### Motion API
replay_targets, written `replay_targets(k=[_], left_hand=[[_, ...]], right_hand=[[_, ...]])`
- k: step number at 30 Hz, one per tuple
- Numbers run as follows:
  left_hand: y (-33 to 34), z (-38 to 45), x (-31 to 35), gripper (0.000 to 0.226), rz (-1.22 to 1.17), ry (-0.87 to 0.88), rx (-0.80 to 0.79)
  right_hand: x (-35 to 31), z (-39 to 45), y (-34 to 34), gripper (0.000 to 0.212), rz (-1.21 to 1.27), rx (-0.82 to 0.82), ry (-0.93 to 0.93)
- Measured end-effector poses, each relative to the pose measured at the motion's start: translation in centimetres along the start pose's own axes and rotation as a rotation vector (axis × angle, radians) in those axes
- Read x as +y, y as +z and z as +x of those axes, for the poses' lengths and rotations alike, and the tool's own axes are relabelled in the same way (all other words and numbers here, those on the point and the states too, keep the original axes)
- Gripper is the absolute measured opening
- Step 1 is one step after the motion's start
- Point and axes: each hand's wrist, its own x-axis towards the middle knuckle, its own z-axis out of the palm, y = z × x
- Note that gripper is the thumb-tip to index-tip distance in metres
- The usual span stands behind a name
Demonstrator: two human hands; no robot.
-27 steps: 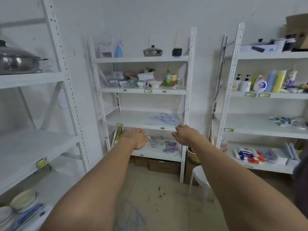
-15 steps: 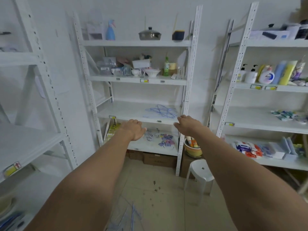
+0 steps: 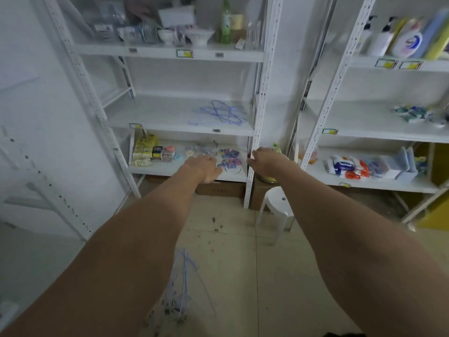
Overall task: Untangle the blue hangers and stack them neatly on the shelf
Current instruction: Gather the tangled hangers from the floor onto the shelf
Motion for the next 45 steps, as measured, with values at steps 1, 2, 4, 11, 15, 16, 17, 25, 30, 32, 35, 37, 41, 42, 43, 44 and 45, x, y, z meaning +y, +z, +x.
replay_targets(k=[1, 2, 4, 11, 15, 16, 17, 25, 30, 32, 35, 37, 41, 42, 43, 44, 45], left_hand=[[0.6, 1.0, 0.2, 0.067, 0.007, -0.005, -0.013], [1.1, 1.9, 0.5, 0.068, 0.004, -0.011, -0.022], [1.9, 3.7, 1.3, 0.068, -0.040, -0.017, -0.034], [8.7, 9.0, 2.9, 0.065, -0.121, -0.074, -0.163], [11.2, 11.5, 3.3, 0.062, -0.188, -0.074, -0.233], [11.7, 12.2, 3.2, 0.062, -0.185, -0.067, -0.233], [12.2, 13.2, 2.9, 0.060, -0.168, -0.058, -0.233], [15.8, 22.4, 0.2, 0.059, -0.133, -0.113, -0.291], [18.3, 25.7, -0.7, 0.050, -0.154, -0.042, -0.305], [18.5, 27.0, -1.4, 0.053, -0.179, -0.035, -0.310], [18.8, 29.0, -2.2, 0.057, -0.232, -0.057, -0.330], [19.0, 30.5, -2.6, 0.056, -0.253, -0.084, -0.340], [19.0, 33.9, -3.3, 0.049, -0.321, -0.186, -0.371], [19.0, 34.6, -3.4, 0.049, -0.348, -0.221, -0.380], [18.9, 35.0, -3.6, 0.050, -0.364, -0.244, -0.378], [18.9, 35.4, -3.9, 0.051, -0.374, -0.269, -0.381], [19.1, 35.7, -4.1, 0.053, -0.373, -0.280, -0.379]], right_hand=[[0.5, 0.7, 0.7, 0.051, 0.005, -0.004, -0.002], [0.9, 1.4, 1.2, 0.052, 0.017, -0.004, 0.001], [1.7, 2.7, 2.0, 0.052, 0.038, -0.026, 0.008], [5.7, 8.4, 7.3, 0.053, 0.055, -0.144, -0.007], [7.3, 11.3, 10.8, 0.052, 0.044, -0.229, -0.027], [7.5, 12.2, 11.7, 0.051, 0.044, -0.250, -0.028], [7.7, 13.2, 12.6, 0.050, 0.062, -0.255, -0.019], [9.7, 21.6, 16.4, 0.043, 0.016, -0.319, -0.023], [9.9, 25.9, 18.1, 0.049, -0.194, -0.358, -0.189], [9.5, 27.8, 18.7, 0.048, -0.289, -0.348, -0.302], [8.6, 30.4, 19.6, 0.049, -0.323, -0.381, -0.405], [8.1, 32.5, 20.3, 0.050, -0.332, -0.428, -0.444], [7.8, 37.1, 22.0, 0.051, -0.272, -0.470, -0.464], [7.8, 38.1, 22.4, 0.050, -0.251, -0.481, -0.461], [7.8, 38.9, 22.5, 0.049, -0.239, -0.508, -0.459], [7.8, 39.5, 22.8, 0.049, -0.238, -0.547, -0.479], [7.9, 40.1, 23.1, 0.048, -0.249, -0.581, -0.518]])
